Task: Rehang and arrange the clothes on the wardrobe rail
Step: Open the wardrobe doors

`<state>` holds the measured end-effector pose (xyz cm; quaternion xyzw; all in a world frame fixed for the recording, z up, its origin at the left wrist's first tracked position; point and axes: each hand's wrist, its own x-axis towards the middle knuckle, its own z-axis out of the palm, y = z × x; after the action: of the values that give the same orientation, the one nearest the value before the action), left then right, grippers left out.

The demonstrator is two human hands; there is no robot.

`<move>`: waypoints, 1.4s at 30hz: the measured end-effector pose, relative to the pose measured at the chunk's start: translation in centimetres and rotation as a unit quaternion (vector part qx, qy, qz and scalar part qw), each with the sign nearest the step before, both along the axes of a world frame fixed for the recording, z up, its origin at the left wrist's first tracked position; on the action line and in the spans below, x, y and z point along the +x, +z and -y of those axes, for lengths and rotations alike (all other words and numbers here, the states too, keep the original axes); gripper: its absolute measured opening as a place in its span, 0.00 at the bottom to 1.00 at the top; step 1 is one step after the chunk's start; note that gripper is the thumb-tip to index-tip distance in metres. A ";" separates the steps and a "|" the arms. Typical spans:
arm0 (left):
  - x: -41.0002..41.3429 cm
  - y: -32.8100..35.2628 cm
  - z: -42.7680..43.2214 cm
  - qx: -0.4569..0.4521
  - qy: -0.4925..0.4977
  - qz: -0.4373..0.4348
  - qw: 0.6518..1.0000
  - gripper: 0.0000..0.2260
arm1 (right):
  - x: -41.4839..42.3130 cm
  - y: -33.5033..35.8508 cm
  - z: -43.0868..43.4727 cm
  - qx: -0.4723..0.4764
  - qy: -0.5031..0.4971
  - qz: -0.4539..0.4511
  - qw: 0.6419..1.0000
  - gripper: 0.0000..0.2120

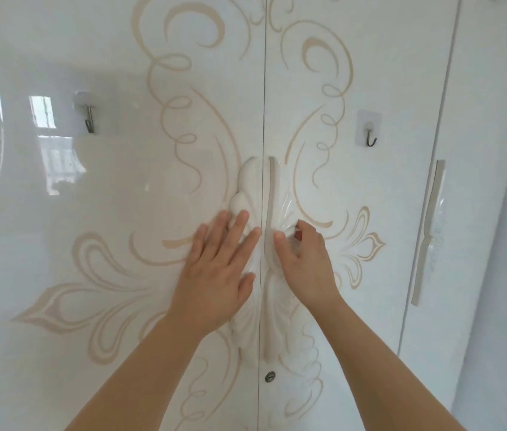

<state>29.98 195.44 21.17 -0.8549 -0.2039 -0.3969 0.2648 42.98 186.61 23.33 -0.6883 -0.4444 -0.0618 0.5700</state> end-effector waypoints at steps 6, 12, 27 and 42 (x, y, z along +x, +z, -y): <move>0.2 -0.2 -0.7 0.002 -0.033 0.019 0.999 0.24 | -0.9 1.5 1.2 0.022 0.000 -0.062 0.998 0.12; -0.3 0.2 -0.6 -0.048 -0.091 0.023 0.994 0.24 | -0.8 1.0 3.9 0.047 -0.007 -0.100 0.994 0.21; 9.8 4.6 16.9 -0.172 -0.482 -0.046 0.858 0.22 | 3.9 1.2 24.7 0.124 0.031 -0.289 0.949 0.37; 25.8 3.9 32.5 -0.198 -0.489 0.021 0.849 0.28 | 11.2 8.7 38.8 -0.022 -0.327 0.395 0.858 0.23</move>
<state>55.78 162.91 25.08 -0.8696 0.1607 -0.4444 -0.1430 54.18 147.81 32.05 -0.7244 -0.3826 -0.5017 0.2778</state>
